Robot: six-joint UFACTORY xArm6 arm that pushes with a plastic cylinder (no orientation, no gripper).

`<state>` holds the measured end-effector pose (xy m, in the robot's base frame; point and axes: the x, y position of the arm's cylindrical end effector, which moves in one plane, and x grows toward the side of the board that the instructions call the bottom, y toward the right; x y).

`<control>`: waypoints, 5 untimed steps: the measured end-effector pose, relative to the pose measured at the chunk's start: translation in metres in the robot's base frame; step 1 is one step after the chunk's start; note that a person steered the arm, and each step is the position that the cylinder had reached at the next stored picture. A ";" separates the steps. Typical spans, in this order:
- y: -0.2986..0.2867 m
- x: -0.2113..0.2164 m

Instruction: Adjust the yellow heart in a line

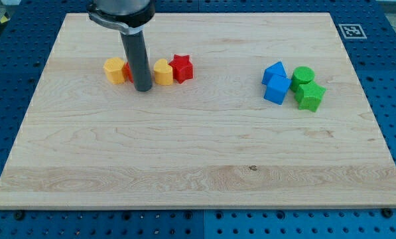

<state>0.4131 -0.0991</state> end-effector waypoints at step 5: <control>0.053 0.001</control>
<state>0.4141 -0.0461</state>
